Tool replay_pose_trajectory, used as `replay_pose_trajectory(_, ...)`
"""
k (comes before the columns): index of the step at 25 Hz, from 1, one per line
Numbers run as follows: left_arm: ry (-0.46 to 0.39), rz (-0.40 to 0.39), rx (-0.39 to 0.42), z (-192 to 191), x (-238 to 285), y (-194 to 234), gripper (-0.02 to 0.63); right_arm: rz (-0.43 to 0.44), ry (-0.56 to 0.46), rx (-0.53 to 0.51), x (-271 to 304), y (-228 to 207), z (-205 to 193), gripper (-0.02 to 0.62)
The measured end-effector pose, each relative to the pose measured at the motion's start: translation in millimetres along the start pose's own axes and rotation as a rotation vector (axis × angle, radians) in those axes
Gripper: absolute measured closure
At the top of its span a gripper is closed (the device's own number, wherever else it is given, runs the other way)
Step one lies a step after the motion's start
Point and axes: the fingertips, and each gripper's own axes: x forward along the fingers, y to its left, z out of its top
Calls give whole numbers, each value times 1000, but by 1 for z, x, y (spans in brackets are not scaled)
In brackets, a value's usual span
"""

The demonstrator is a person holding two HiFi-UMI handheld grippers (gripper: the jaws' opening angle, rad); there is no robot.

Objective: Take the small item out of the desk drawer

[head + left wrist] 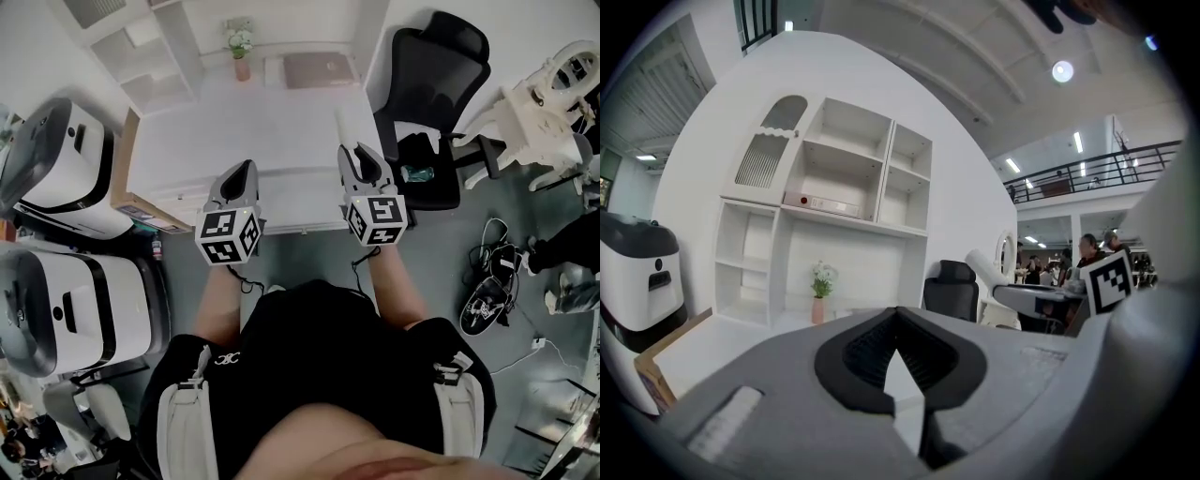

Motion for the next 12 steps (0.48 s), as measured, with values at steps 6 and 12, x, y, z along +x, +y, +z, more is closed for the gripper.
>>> replay_pose_trajectory(6, 7, 5, 13, 1, 4, -11, 592, 7, -2, 15, -4, -10, -2, 503)
replay_pose_trajectory(12, 6, 2, 24, 1, 7, -31, 592, 12, -2, 24, -13, -25, -4, 503)
